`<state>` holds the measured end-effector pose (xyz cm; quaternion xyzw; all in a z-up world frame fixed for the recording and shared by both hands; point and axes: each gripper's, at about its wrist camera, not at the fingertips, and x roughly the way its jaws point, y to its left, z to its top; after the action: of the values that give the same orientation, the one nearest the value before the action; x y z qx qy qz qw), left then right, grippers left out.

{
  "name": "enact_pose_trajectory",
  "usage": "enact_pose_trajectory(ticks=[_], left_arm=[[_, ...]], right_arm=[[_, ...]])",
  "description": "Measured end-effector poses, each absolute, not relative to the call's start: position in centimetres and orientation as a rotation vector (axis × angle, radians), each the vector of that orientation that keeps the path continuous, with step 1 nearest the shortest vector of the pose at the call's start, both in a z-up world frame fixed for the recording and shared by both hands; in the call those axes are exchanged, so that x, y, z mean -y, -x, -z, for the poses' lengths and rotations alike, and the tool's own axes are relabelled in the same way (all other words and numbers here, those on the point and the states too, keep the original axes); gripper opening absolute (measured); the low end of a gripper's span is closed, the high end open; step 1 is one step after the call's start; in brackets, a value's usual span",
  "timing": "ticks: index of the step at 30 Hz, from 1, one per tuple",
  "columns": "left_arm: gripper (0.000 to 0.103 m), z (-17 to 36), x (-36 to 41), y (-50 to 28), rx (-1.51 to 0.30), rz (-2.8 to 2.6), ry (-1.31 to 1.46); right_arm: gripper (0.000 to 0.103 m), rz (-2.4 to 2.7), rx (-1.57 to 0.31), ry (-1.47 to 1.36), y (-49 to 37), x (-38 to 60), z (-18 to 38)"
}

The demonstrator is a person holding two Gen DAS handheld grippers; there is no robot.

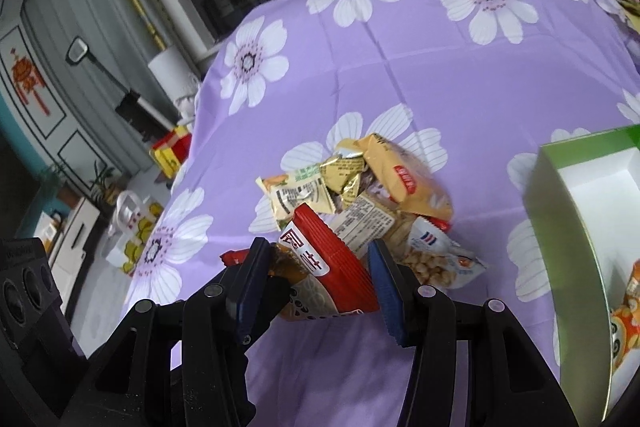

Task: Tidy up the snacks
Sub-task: 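Carry both held bags toward the green-rimmed white box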

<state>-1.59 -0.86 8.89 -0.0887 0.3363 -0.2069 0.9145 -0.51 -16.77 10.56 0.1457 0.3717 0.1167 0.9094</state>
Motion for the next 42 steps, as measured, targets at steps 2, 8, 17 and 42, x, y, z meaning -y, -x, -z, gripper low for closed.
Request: enact_pose_trajectory(ticks=[2,8,17,42], left_arm=[[0.033,-8.9,1.1,1.9,-0.679,0.434,0.179],[0.033,-9.1,1.6,2.5,-0.647,0.456,0.172],[0.033,-9.4,2.1,3.7,-0.586,0.479,0.177],[0.035,-11.4,2.7,5.0,-0.508,0.505,0.204]], right_arm=[[0.054,-0.235,-0.748,-0.311,0.8,17.1,-10.5],[0.054,-0.217,-0.706,-0.315,1.5,17.6,-10.7],[0.054,-0.177,-0.642,-0.319,2.9,18.0,-10.9],[0.054,-0.199,-0.582,-0.295,4.0,19.1,-13.1]])
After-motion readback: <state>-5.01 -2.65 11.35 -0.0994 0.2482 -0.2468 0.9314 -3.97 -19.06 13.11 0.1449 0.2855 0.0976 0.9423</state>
